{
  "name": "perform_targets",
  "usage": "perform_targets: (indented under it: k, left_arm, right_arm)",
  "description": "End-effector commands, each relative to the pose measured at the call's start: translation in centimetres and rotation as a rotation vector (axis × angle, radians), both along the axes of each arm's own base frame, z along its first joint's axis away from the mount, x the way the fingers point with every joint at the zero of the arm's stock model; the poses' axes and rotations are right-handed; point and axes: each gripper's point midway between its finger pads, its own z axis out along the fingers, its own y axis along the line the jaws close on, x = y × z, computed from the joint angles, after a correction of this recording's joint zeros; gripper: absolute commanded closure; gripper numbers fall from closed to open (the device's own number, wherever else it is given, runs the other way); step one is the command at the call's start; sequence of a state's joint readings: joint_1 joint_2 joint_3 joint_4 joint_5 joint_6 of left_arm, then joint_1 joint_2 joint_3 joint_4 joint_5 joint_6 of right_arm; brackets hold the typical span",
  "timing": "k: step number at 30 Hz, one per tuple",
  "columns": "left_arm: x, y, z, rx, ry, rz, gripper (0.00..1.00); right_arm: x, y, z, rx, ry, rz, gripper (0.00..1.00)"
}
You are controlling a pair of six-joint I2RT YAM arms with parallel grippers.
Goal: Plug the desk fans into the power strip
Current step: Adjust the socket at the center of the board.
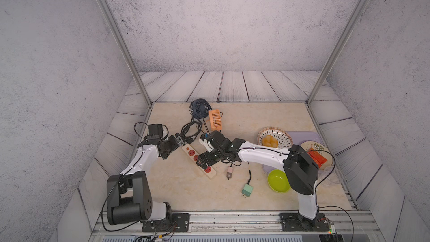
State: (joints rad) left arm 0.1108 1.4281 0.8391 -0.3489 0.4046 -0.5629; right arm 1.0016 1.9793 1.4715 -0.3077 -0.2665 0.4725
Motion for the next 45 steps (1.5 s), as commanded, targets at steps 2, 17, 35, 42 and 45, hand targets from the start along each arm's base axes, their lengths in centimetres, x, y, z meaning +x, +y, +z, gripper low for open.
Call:
perform_targets:
  k: [2,17,35,42,45]
  left_arm:
    - [1.0,-1.4,-1.0,-0.109,0.045,0.016,0.01]
    - [1.2,-4.7,-5.1,-0.099,0.190,-0.089,0.32]
    - [-1.6,-8.7,-6.3,0.030,0.180,-0.258,0.47]
    - [-2.1,-10.4,-7.8,0.032,0.224,-0.324,0.57]
    - [-2.5,-11.1,-8.1,0.031,0.228,-0.344,0.59]
  right_arm:
    - [-1.0,0.4,-2.2,0.006,0.175,0.035,0.08]
    - [-8.2,0.3,-3.9,0.004,0.464,0.326,0.01]
    - [-11.9,1.0,-4.6,-0.036,0.416,0.474,0.01]
    - [-11.7,0.0,-4.2,-0.030,0.362,0.445,0.01]
    - [-11.2,-0.8,-4.2,-0.052,0.323,0.423,0.01]
